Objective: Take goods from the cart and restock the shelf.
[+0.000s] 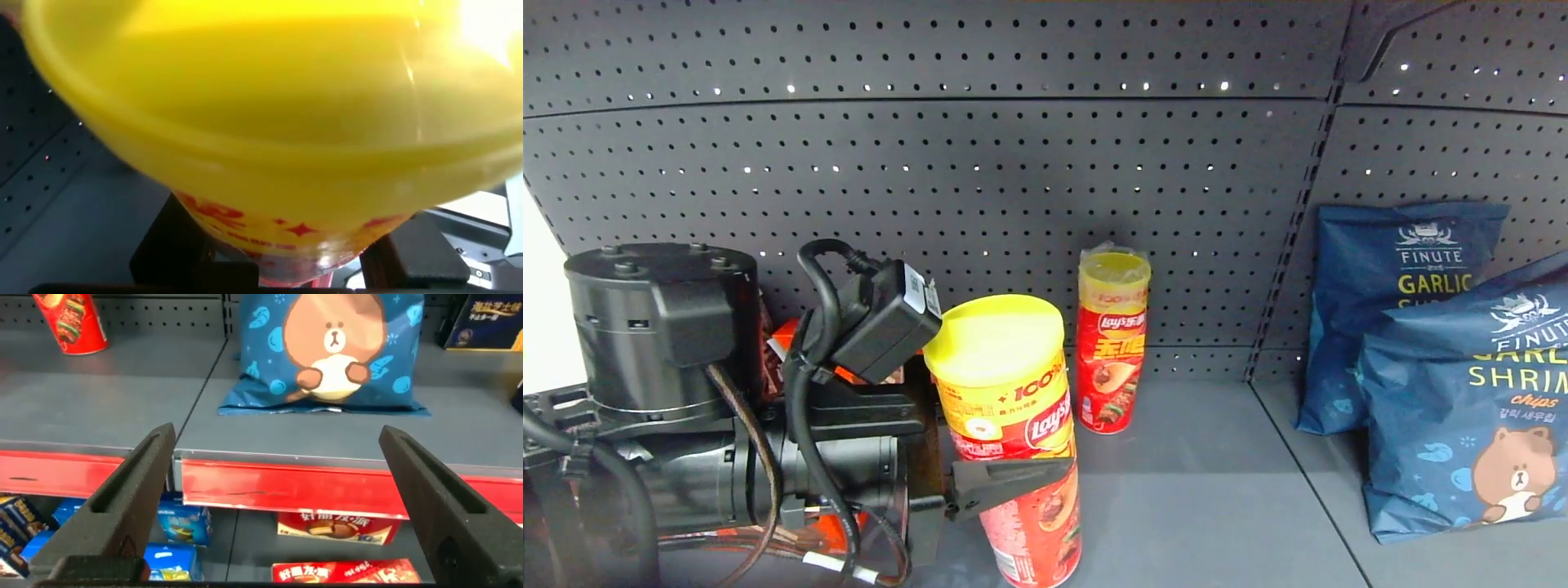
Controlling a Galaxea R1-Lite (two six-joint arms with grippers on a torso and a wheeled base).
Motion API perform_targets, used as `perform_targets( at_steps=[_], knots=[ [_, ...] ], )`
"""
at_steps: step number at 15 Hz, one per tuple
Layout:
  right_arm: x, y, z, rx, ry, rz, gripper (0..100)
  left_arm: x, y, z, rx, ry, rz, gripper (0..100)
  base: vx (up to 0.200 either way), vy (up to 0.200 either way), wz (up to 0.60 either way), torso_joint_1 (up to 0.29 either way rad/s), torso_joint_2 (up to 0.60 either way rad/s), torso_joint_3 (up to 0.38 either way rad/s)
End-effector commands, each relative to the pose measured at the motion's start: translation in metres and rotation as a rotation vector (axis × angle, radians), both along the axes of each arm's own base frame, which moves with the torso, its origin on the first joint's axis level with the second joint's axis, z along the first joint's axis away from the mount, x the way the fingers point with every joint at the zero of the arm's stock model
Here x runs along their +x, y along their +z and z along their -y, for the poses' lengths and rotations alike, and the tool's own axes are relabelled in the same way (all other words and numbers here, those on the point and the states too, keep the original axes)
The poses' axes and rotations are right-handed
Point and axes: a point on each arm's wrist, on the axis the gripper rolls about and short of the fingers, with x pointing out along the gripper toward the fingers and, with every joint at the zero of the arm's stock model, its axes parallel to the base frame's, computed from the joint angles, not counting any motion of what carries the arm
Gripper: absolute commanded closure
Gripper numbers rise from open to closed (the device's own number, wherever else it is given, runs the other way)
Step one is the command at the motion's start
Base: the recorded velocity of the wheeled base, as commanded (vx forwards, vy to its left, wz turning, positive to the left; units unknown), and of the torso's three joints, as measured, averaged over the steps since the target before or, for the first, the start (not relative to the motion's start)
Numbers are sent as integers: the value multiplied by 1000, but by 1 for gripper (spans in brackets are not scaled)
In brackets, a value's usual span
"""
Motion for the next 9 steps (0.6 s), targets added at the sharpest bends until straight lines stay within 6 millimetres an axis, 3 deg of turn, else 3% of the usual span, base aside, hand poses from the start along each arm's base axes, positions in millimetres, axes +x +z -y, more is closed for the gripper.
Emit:
perform_targets(
  at_steps=[1, 4, 5, 6, 7, 9],
  knots=[
    [0, 0, 0, 0, 1, 0, 0, 0, 0, 0, 1, 0, -2, 100, 0, 0, 0, 0, 0, 0],
    [0, 1, 0, -17, 4, -3, 0, 0, -2, -1, 3, 2, -7, 100, 0, 0, 0, 0, 0, 0],
    [-7, 62, 0, -19, 16, 94, 0, 0, 0, -1, -2, 4, -5, 100, 0, 0, 0, 0, 0, 0],
    [-7, 62, 0, -19, 16, 94, 0, 0, 0, -1, -2, 4, -5, 100, 0, 0, 0, 0, 0, 0],
    [11, 114, 0, 30, 78, 14, 0, 3, -2, -3, 0, 20, -9, 100, 0, 0, 0, 0, 0, 0],
    [12, 115, -2, 6, 213, 5, 0, 6, -1, -7, 0, 42, -11, 100, 0, 0, 0, 0, 0, 0]
  ],
)
